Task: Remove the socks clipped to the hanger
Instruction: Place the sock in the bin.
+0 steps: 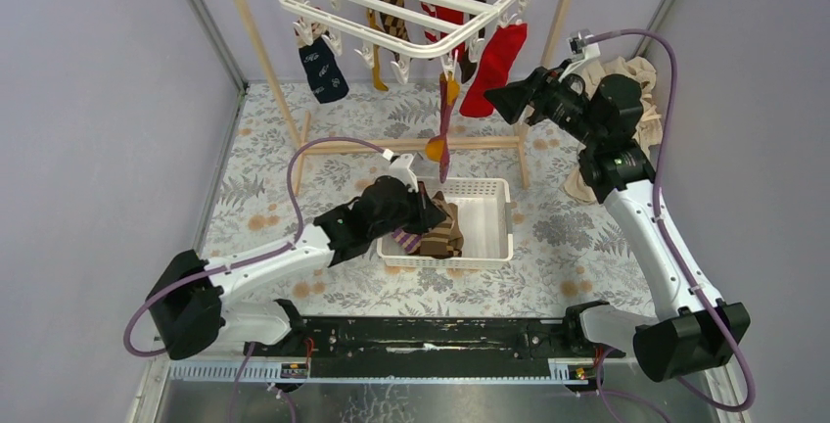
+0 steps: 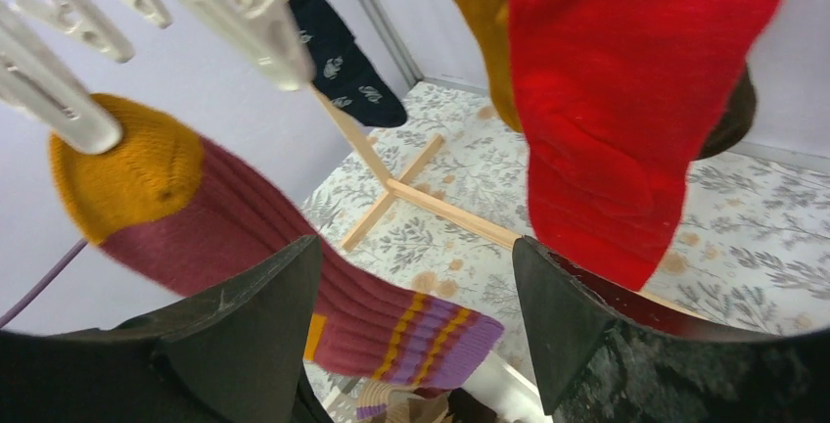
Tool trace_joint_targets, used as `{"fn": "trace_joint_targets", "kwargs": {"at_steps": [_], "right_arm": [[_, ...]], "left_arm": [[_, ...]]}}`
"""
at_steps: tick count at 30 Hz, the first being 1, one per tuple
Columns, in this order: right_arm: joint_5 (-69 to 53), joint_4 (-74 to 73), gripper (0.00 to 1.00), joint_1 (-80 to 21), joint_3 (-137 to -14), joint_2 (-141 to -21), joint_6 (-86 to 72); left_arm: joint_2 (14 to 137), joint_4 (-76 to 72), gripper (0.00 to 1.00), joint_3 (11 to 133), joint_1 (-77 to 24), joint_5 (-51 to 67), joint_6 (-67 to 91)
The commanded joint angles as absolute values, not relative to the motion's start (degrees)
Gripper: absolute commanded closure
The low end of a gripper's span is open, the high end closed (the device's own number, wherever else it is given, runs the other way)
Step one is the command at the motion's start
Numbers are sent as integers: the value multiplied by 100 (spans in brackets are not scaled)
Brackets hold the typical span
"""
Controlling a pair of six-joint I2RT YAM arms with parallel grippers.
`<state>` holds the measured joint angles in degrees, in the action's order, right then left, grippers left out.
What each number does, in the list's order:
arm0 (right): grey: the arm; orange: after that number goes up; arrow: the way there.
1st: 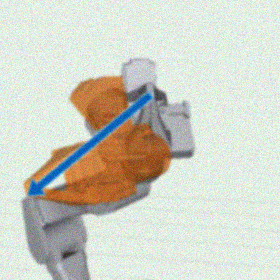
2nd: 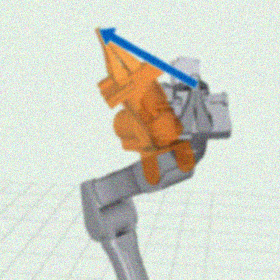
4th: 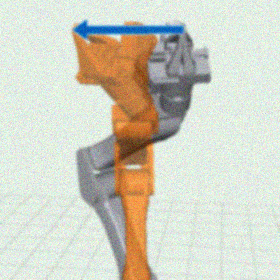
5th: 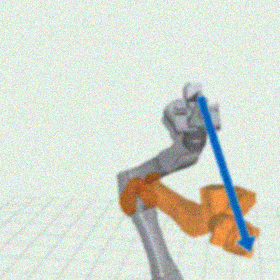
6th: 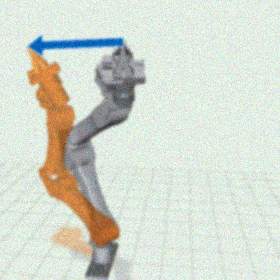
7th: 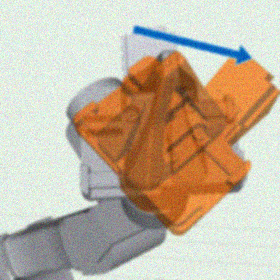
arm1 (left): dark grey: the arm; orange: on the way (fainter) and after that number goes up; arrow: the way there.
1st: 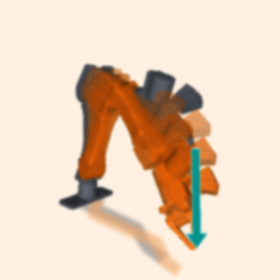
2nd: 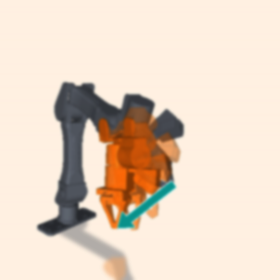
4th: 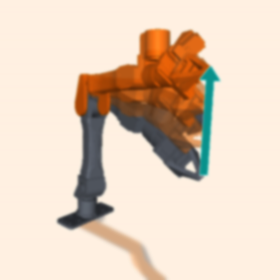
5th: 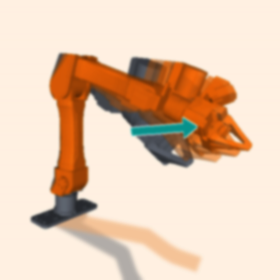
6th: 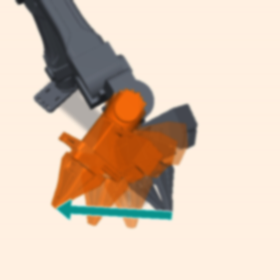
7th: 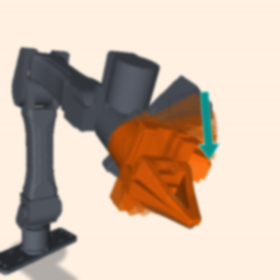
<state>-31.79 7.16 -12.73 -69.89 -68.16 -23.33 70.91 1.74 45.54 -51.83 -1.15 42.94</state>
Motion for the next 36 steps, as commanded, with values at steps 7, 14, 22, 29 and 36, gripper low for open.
{"fn": "trace_joint_targets", "kwargs": {"at_steps": [7, 14, 22, 29, 36], "right_arm": [[-2791, 875, 21, -1063, -7101, -7040, -2294], [-2953, 1520, 21, -795, -6724, -7199, -2449], [-3452, 2509, 21, -453, -6461, -7580, -2589], [-4635, 4065, 21, 98, -6511, -8295, -3468], [-5345, 4972, 19, 228, -6889, -9127, -4118]], "left_arm": [[8012, -986, 90, 5052, -5282, -223, 4053], [8061, -1015, 51, 4978, -5297, -316, 4040], [7627, -652, 2, 5054, -5357, -272, 3940], [7160, -61, 1, 5270, -5581, -168, 3807], [6748, 496, 1, 5392, -5849, -89, 3700]]}}
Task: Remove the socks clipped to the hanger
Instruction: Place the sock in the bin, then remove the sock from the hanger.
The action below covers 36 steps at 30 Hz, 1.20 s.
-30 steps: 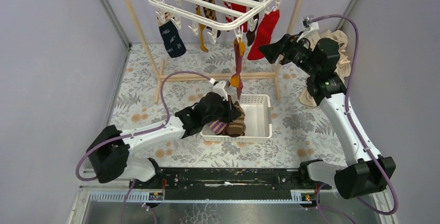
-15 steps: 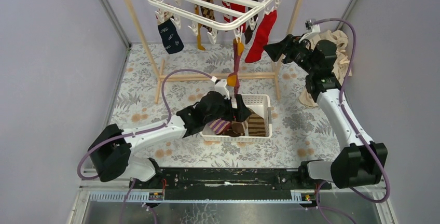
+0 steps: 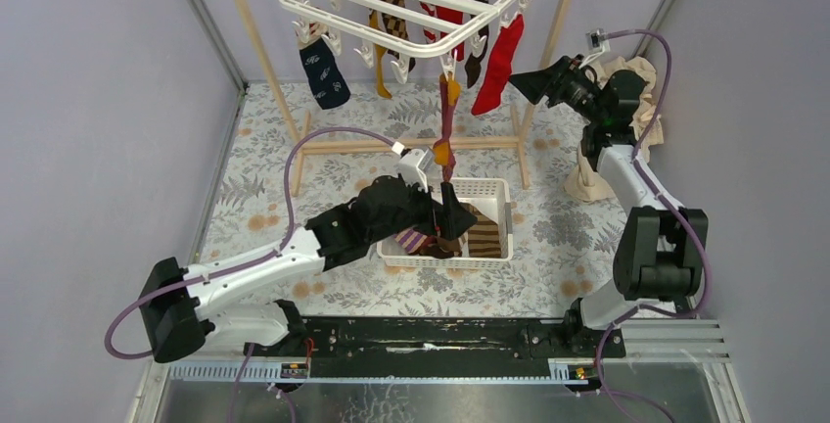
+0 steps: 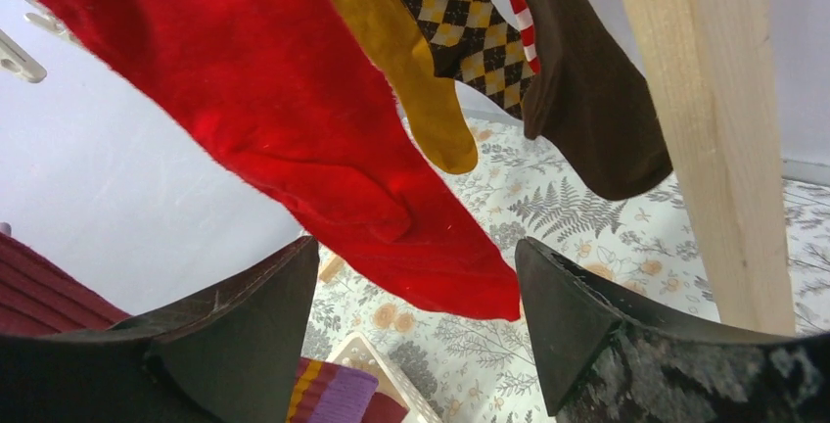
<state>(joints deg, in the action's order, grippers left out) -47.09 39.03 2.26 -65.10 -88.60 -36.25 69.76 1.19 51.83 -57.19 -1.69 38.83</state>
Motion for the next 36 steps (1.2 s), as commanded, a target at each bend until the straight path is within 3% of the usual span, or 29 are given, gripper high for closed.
{"fn": "trace_joint_targets", "kwargs": {"at_steps": [1, 9, 24, 27, 33, 36], "right_arm": [[-5378, 5082, 18, 229, -6925, -9233, -4190], [-5350, 6185, 13, 192, -6906, -9792, -4934], [-5384, 6124, 13, -554, -7043, -9919, -4747], [-5302, 5957, 25, -603, -7006, -9816, -4611], [-5111, 5437, 62, -700, -6956, -9567, -4296], [-4949, 5124, 71, -710, -6835, -9327, -4105]], "left_arm": [[6701, 550, 1, 5396, -5880, -84, 3691], [6530, 882, 1, 5473, -5987, -149, 3640], [6635, 888, 1, 5593, -6057, -70, 3593], [6587, 883, 1, 5557, -6064, -70, 3597], [6529, 887, 1, 5542, -6082, -77, 3609], [6480, 890, 2, 5528, -6112, -117, 3604]]}}
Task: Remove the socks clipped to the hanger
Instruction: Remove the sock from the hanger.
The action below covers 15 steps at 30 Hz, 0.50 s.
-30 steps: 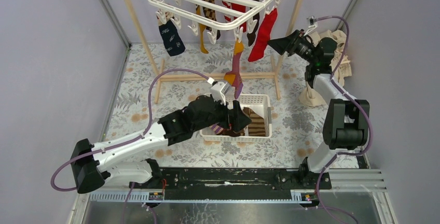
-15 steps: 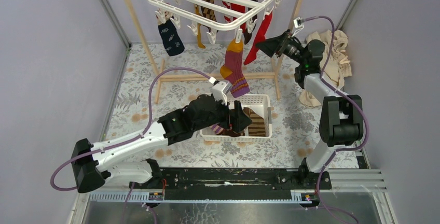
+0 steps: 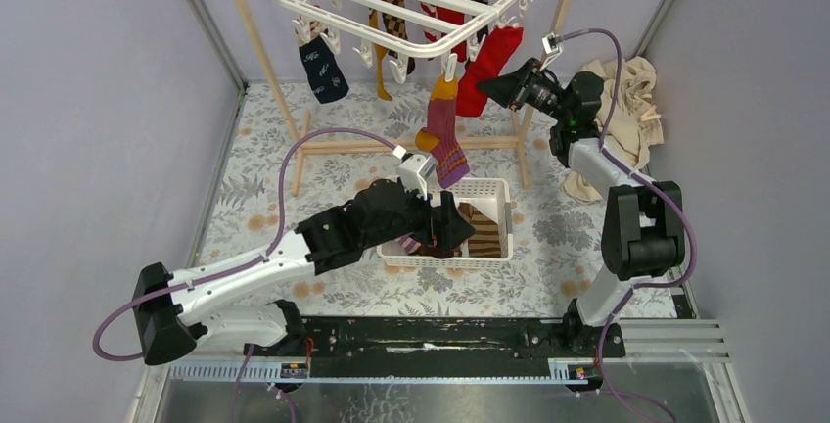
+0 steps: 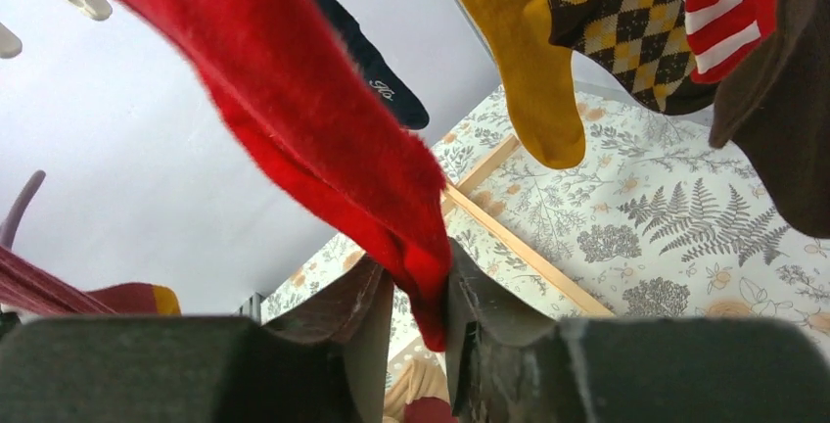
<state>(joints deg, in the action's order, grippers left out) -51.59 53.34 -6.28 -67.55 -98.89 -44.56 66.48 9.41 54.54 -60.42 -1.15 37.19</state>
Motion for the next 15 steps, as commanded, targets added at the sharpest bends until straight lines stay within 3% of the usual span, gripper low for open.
{"fn": "trace_joint_targets", "kwargs": {"at_steps": [1, 7, 15], "right_arm": [[-4888, 4968, 74, -709, -6804, -9219, -3967], [-4315, 3792, 97, -709, -6576, -8369, -3174], [-3720, 2605, 100, -793, -6141, -7108, -2511]], "left_arm": [[6459, 888, 2, 5528, -6121, -135, 3608], [6360, 899, 1, 5523, -6193, -231, 3617], [6203, 971, 2, 5496, -6355, -428, 3668]]}}
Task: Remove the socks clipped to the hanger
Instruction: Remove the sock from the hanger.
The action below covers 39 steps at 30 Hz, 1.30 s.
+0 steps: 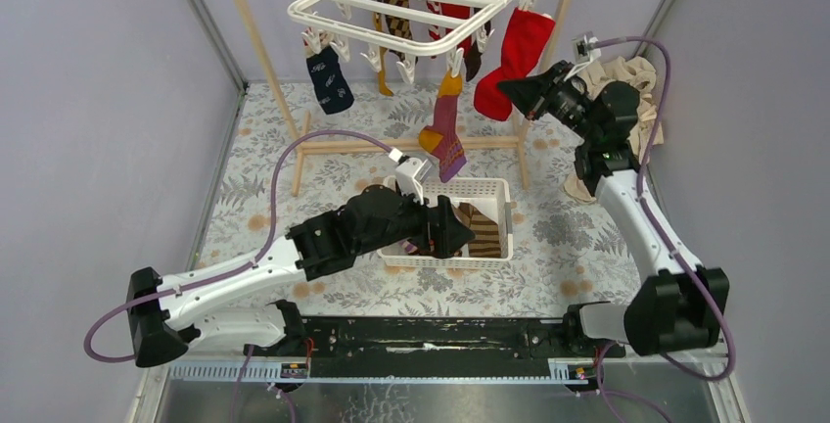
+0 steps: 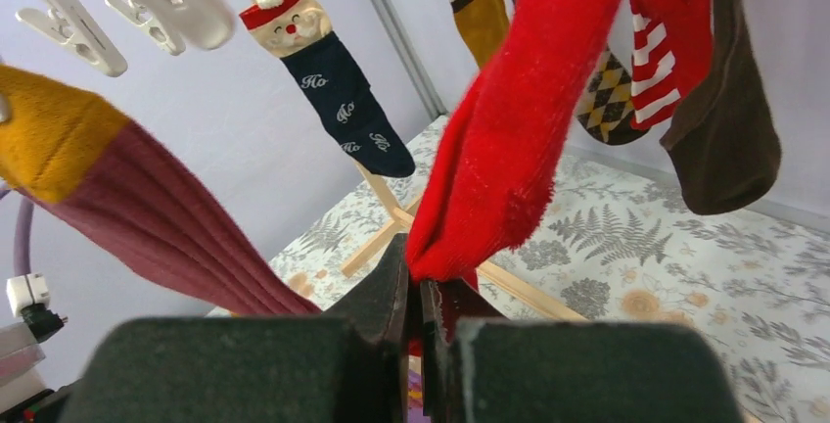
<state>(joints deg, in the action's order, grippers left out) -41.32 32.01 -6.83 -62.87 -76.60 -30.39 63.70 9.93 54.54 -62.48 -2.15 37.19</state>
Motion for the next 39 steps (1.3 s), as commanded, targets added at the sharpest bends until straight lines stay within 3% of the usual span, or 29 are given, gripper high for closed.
{"fn": "trace_joint_targets", "kwargs": {"at_steps": [1, 18, 30, 39], "right_arm": [[-3649, 2423, 100, -841, -6124, -6989, -2407], [-1736, 484, 100, -3032, -6783, -6469, -1095], [-369, -188, 100, -4793, -7973, -7512, -353], [117, -560, 100, -5505, -8929, -8359, -35]], "left_arm": [[6177, 971, 2, 5491, -6387, -454, 3670], [5588, 1117, 2, 5257, -6823, -984, 3830], [5033, 1357, 2, 5051, -6873, -1207, 3865], [4784, 1537, 2, 4991, -6876, -1343, 3885]]}}
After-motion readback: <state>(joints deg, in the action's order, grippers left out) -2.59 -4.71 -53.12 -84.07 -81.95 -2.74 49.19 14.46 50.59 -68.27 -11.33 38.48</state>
